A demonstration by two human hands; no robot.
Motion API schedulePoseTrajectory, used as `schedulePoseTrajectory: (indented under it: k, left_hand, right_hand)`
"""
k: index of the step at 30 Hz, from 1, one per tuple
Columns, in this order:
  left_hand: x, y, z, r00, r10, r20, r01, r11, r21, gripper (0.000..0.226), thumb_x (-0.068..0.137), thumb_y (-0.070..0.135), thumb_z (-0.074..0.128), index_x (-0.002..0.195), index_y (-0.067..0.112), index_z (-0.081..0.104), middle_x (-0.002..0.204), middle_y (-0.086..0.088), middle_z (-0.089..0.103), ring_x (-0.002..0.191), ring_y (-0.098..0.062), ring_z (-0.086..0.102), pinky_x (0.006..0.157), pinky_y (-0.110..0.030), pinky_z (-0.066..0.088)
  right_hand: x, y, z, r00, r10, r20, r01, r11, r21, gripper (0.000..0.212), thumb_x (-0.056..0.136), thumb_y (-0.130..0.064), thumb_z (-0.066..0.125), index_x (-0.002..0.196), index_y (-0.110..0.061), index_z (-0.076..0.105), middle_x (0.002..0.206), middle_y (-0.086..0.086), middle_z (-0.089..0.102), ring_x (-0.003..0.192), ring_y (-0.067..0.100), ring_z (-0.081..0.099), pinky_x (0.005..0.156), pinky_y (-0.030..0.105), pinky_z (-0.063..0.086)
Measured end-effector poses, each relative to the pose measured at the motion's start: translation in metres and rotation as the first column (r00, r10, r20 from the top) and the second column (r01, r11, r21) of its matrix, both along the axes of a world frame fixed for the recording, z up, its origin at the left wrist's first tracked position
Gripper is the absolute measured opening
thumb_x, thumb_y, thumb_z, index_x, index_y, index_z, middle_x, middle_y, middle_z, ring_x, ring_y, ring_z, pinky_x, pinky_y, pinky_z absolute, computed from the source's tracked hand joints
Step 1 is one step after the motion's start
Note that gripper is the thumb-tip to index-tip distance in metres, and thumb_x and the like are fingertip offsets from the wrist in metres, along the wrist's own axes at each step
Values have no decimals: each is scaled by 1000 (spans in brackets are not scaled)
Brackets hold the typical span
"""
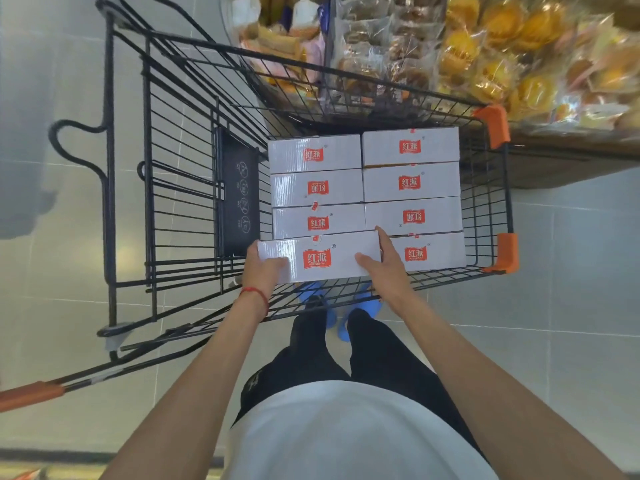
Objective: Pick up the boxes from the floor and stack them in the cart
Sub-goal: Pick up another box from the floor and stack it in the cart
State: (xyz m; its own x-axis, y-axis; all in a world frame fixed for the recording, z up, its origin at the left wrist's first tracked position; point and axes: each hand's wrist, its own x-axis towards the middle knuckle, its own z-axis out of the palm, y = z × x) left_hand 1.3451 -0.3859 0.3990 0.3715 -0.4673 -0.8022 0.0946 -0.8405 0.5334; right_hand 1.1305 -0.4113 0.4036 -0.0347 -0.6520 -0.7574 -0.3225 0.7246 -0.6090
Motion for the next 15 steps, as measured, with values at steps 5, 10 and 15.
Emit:
schedulePoseTrajectory:
  k: [5,10,15]
  left_hand:
    - [-19,2,11,973,-55,222,69,996,-55,82,87,5,70,155,13,25,156,-9,31,142,-26,38,117,-41,36]
    - [-48,9,27,896,-170,410,285,929,-238,49,93,8,63,139,13,50,150,-5,38,141,-20,37,121,-33,27]
    - [-96,19,50,878,-302,371,434,829,-352,36,95,6,59,130,16,59,133,5,49,107,13,48,101,-4,33]
  right_hand:
    - [-9,1,7,990,-143,-14,143,989,-27,45,104,-11,53,148,-16,51,145,0,58,131,16,54,111,33,46]
    - [-31,16,14,965,-259,30,260,963,-69,34,104,-19,57,138,-18,61,136,-1,64,127,18,59,112,43,48]
    - [-77,47,32,873,-453,184,473,877,-87,25,103,-10,57,127,-11,65,121,10,70,108,25,68,95,35,54]
